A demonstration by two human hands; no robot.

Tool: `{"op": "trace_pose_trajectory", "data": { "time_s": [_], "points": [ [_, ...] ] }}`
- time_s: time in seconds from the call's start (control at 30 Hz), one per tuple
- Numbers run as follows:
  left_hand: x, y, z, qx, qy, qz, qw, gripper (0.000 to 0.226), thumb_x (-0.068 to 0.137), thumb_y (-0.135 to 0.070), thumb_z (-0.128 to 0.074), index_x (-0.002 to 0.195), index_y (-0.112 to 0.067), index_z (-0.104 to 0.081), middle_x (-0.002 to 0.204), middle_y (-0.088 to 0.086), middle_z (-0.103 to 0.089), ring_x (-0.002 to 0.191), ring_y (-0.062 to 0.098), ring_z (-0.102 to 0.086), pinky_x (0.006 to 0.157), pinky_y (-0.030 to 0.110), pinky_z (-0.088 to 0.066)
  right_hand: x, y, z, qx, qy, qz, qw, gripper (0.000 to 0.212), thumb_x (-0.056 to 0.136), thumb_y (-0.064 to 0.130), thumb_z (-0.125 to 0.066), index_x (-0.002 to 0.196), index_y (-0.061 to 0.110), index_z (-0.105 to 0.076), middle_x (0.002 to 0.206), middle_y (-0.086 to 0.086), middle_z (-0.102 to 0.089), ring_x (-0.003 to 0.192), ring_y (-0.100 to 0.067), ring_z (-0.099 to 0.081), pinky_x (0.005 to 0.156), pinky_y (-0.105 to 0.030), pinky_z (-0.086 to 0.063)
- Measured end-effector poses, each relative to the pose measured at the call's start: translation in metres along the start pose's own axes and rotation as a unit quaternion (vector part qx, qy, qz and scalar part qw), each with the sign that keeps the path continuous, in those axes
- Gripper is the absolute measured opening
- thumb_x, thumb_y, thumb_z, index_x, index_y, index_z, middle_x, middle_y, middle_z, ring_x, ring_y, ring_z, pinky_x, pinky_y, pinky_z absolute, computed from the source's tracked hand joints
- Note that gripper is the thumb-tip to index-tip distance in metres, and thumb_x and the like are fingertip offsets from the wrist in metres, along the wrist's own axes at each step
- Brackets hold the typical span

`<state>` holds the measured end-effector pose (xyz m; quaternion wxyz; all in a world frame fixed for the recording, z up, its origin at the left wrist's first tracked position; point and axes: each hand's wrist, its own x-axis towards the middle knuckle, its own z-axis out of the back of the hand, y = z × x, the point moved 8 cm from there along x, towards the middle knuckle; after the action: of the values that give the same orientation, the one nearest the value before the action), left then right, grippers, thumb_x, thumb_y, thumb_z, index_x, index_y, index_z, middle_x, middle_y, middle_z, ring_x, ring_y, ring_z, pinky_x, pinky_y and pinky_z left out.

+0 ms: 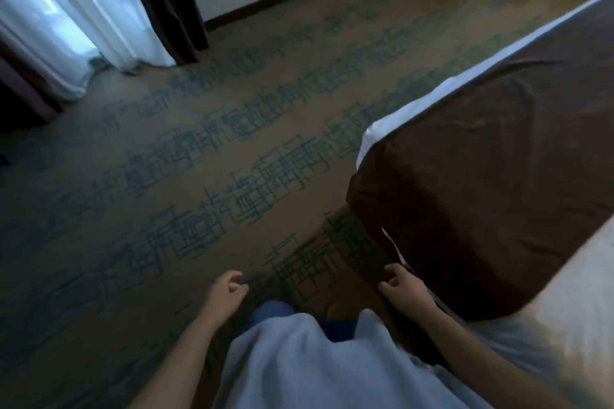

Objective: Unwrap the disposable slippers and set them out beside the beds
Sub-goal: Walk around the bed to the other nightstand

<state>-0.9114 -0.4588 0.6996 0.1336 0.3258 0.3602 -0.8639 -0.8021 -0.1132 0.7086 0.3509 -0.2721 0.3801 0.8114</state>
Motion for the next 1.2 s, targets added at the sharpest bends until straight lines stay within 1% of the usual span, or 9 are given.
{"op": "trace_pose_trajectory", "data": {
  "time_s": [0.23, 0.37, 0.43, 0.6, 0.67, 0.77, 0.9, 1.07, 1.2],
  "points": [
    [0.075, -0.022, 0.011, -0.043, -0.002, 0.073, 0.996, 0.034, 0.084, -0.002, -0.058, 0.117, 0.005, -0.053, 0.086, 0.016, -0.059, 0.082, 0.026, -0.057, 0.076, 0.033, -0.044, 0.101, 0.115, 0.070, -0.003, 0.018, 0.027, 0.999, 0.049, 0.091, 0.025, -0.054, 0.137, 0.017, -0.038, 0.081, 0.005, -0.058, 0.087, -0.019, -0.065, 0.082, -0.035, -0.054],
    [0.149, -0.066, 0.039, -0.066, 0.022, 0.069, 0.995, 0.036, 0.084, -0.002, -0.058, 0.118, 0.006, -0.052, 0.089, 0.017, -0.059, 0.086, 0.024, -0.055, 0.070, 0.028, -0.041, 0.164, 0.166, 0.087, 0.008, -0.006, 0.016, 1.000, 0.049, 0.091, 0.024, -0.054, 0.137, 0.017, -0.038, 0.092, 0.001, -0.063, 0.082, -0.015, -0.064, 0.072, -0.029, -0.054],
    [0.194, -0.102, 0.072, -0.044, 0.011, 0.046, 0.998, 0.035, 0.084, -0.005, -0.058, 0.117, 0.004, -0.052, 0.093, 0.020, -0.060, 0.085, 0.024, -0.056, 0.073, 0.028, -0.040, 0.185, 0.192, 0.092, 0.035, -0.014, 0.000, 0.999, 0.049, 0.090, 0.024, -0.055, 0.136, 0.017, -0.039, 0.098, -0.002, -0.063, 0.082, -0.014, -0.063, 0.069, -0.026, -0.053],
    [0.293, -0.212, 0.136, 0.023, 0.032, -0.012, 0.999, 0.033, 0.085, -0.013, -0.059, 0.116, -0.004, -0.055, 0.076, 0.009, -0.058, 0.087, 0.032, -0.063, 0.078, 0.033, -0.046, 0.229, 0.240, 0.104, 0.090, -0.060, -0.031, 0.994, 0.048, 0.087, 0.023, -0.059, 0.133, 0.014, -0.046, 0.099, -0.005, -0.066, 0.085, -0.017, -0.062, 0.081, -0.031, -0.052],
    [0.326, -0.266, 0.149, 0.040, 0.039, -0.044, 0.997, 0.033, 0.085, -0.014, -0.060, 0.116, -0.005, -0.055, 0.084, 0.012, -0.061, 0.089, 0.033, -0.063, 0.084, 0.038, -0.048, 0.242, 0.252, 0.111, 0.100, -0.063, -0.045, 0.992, 0.048, 0.089, 0.022, -0.057, 0.134, 0.012, -0.045, 0.094, -0.006, -0.066, 0.080, -0.016, -0.059, 0.073, -0.027, -0.044],
    [0.362, -0.346, 0.158, 0.049, 0.056, -0.087, 0.993, 0.030, 0.086, -0.016, -0.058, 0.115, -0.009, -0.055, 0.096, 0.014, -0.064, 0.096, 0.033, -0.063, 0.080, 0.031, -0.044, 0.261, 0.255, 0.118, 0.123, -0.061, -0.082, 0.987, 0.044, 0.089, 0.020, -0.056, 0.132, 0.010, -0.048, 0.089, -0.006, -0.064, 0.075, -0.014, -0.058, 0.063, -0.024, -0.041],
    [0.417, -0.433, 0.152, 0.071, 0.072, -0.140, 0.985, 0.029, 0.087, -0.019, -0.055, 0.116, -0.014, -0.055, 0.101, 0.009, -0.064, 0.094, 0.027, -0.064, 0.081, 0.029, -0.044, 0.313, 0.257, 0.141, 0.117, -0.031, -0.136, 0.983, 0.040, 0.089, 0.022, -0.053, 0.128, 0.009, -0.049, 0.116, -0.014, -0.064, 0.109, -0.029, -0.058, 0.094, -0.033, -0.043],
    [0.478, -0.504, 0.131, 0.064, 0.085, -0.124, 0.987, 0.028, 0.088, -0.011, -0.054, 0.116, -0.008, -0.054, 0.097, 0.013, -0.064, 0.079, 0.023, -0.062, 0.068, 0.022, -0.044, 0.413, 0.301, 0.222, 0.087, -0.062, -0.115, 0.988, 0.031, 0.089, 0.022, -0.048, 0.112, 0.006, -0.062, 0.112, -0.014, -0.067, 0.102, -0.029, -0.060, 0.090, -0.034, -0.046],
    [0.524, -0.558, 0.115, 0.097, 0.109, -0.097, 0.985, 0.027, 0.087, -0.011, -0.056, 0.115, -0.011, -0.055, 0.099, 0.016, -0.065, 0.086, 0.028, -0.065, 0.081, 0.031, -0.047, 0.484, 0.341, 0.309, 0.107, -0.073, -0.080, 0.988, 0.036, 0.092, 0.024, -0.050, 0.125, 0.011, -0.053, 0.116, -0.010, -0.062, 0.094, -0.020, -0.058, 0.081, -0.028, -0.047]
  ]
}}
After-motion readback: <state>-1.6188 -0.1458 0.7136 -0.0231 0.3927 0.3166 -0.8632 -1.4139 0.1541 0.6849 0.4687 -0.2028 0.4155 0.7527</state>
